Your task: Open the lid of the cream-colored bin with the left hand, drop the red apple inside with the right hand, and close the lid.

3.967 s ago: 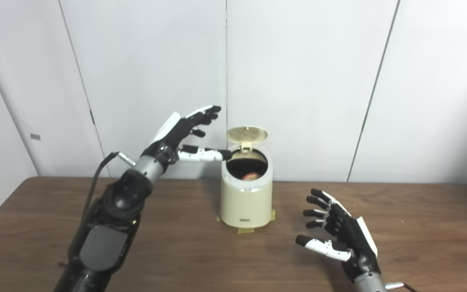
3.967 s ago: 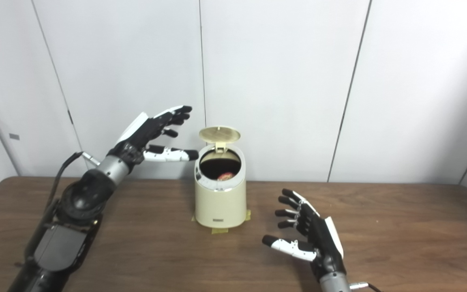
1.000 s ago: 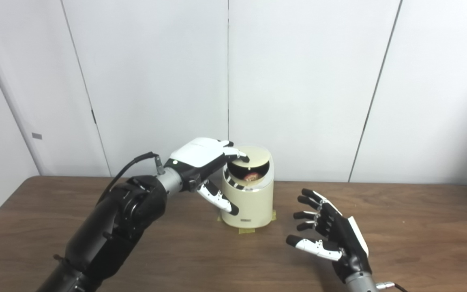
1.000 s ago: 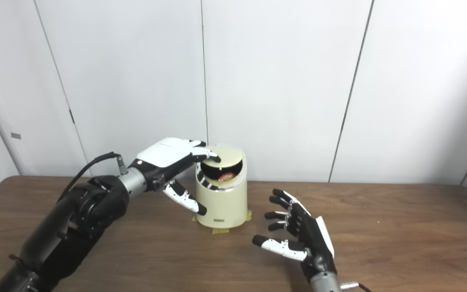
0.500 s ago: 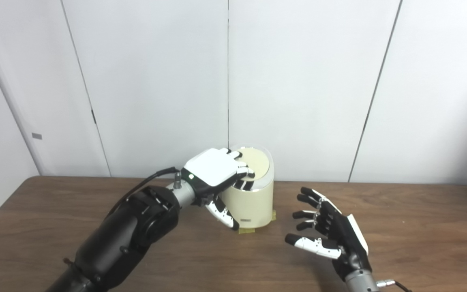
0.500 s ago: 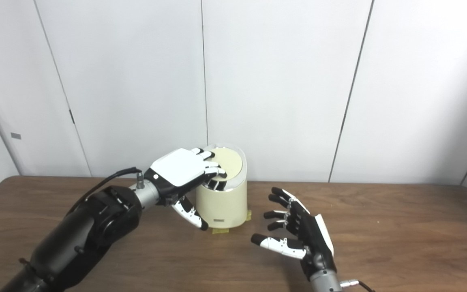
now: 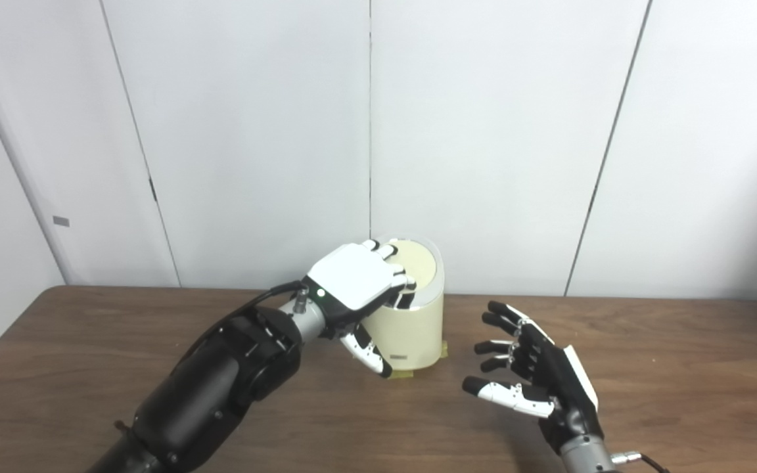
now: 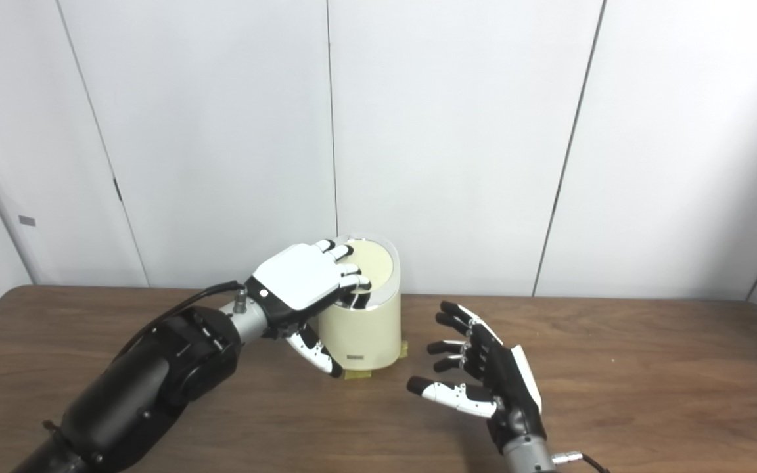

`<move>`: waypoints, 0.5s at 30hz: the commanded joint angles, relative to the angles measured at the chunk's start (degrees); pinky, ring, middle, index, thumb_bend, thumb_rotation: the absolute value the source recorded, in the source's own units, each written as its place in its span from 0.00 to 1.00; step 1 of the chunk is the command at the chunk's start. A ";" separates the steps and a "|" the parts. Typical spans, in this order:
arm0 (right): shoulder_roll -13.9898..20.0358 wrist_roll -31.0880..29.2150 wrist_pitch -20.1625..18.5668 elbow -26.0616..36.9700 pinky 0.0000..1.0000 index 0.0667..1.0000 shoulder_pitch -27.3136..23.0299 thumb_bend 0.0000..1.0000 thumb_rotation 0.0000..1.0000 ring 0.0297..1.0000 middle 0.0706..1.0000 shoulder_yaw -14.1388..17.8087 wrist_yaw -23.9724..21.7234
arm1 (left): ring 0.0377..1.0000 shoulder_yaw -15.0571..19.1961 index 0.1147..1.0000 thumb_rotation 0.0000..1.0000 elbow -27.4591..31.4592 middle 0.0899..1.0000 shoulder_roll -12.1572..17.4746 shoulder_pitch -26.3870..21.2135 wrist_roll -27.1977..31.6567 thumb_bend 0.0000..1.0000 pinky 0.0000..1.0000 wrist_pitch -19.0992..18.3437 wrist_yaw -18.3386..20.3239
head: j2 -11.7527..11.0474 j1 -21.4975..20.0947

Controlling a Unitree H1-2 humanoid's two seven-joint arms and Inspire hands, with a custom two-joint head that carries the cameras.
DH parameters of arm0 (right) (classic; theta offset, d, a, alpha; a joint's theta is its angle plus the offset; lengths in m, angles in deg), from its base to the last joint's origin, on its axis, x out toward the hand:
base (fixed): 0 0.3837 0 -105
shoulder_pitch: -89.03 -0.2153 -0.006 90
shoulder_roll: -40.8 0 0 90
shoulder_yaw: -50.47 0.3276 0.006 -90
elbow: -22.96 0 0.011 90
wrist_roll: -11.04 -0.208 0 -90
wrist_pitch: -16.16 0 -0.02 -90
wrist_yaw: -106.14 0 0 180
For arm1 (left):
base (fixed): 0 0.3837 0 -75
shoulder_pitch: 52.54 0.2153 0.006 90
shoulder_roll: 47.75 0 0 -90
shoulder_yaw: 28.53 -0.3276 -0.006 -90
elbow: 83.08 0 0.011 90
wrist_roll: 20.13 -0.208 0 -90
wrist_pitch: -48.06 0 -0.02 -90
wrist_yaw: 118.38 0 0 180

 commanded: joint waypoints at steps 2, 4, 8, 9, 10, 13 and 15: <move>-0.09 -0.44 1.09 2.14 0.52 0.81 -1.70 0.83 0.21 0.62 0.80 0.08 0.04 | 1.00 1.00 0.84 0.44 0.92 0.88 0.84 0.31 1.33 0.95 1.00 -0.52 2.79 | 0.10 0.03; 0.09 -0.19 1.30 1.98 0.52 0.81 -1.72 0.83 0.23 0.62 0.80 0.02 0.08 | 1.00 3.23 0.82 0.43 2.41 0.86 0.60 0.99 4.16 0.93 1.00 0.12 0.25 | 0.08 0.03; 0.22 -0.03 1.10 2.20 0.53 0.81 -1.63 0.83 0.24 0.61 0.80 0.02 0.16 | 0.99 8.38 0.82 0.38 5.15 0.85 -1.15 2.72 10.11 0.87 1.00 -1.07 -2.66 | 0.15 0.06; 0.24 -0.01 1.10 2.23 0.53 0.81 -1.60 0.83 0.24 0.61 0.80 0.05 0.20 | 0.99 10.12 0.82 0.38 5.93 0.85 -1.78 3.26 12.33 0.87 1.00 -1.40 -3.52 | 0.16 0.08; 0.21 -0.04 1.00 2.29 0.53 0.80 -1.57 0.82 0.23 0.61 0.80 0.13 0.27 | 0.98 12.22 0.82 0.37 6.52 0.86 -2.54 3.91 14.96 0.86 1.00 -1.21 -4.98 | 0.22 0.13; 0.18 -0.10 1.04 2.18 0.55 0.80 -1.58 0.82 0.23 0.61 0.80 0.37 0.45 | 0.95 18.38 0.84 0.37 7.40 0.87 -4.82 6.07 23.17 0.84 0.95 0.12 -9.36 | 0.29 0.36; 0.29 -0.23 1.40 1.71 0.55 0.80 -1.66 0.82 0.22 0.62 0.79 0.57 0.45 | 0.91 22.31 0.86 0.35 8.15 0.89 -6.53 7.97 29.08 0.78 0.80 0.19 -11.72 | 0.30 0.39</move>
